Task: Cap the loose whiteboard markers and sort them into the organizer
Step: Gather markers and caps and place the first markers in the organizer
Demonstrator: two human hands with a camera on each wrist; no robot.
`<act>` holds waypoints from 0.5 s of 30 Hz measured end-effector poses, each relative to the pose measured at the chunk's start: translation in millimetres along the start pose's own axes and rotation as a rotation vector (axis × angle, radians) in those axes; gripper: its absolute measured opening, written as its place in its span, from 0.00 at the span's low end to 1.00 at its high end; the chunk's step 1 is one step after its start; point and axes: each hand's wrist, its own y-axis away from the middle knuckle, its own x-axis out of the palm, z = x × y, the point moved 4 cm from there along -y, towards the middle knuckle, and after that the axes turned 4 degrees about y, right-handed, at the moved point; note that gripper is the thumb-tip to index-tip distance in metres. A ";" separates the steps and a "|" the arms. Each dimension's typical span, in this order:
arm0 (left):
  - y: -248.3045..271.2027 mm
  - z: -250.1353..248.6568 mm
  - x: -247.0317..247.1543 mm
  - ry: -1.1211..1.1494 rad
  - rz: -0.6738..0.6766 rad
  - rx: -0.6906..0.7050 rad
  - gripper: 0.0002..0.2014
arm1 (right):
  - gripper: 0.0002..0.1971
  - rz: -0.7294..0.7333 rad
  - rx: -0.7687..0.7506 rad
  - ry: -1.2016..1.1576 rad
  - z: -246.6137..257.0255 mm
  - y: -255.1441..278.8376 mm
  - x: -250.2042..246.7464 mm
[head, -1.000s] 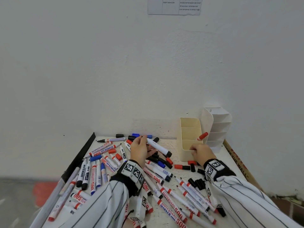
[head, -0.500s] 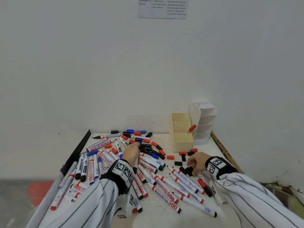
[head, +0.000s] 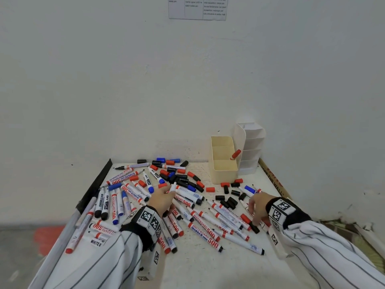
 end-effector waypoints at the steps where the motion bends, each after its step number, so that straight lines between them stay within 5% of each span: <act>1: 0.0 0.6 2.0 -0.018 0.014 0.009 0.24 | 0.17 0.064 0.010 0.036 -1.6 2.3 5.0; 4: 4.0 1.6 8.9 -0.069 0.056 0.033 0.26 | 0.17 0.084 -0.004 -0.037 -3.0 3.3 17.0; 15: 11.2 11.6 7.7 -0.125 0.032 0.092 0.28 | 0.11 -0.201 -0.071 -0.047 12.5 -3.0 24.2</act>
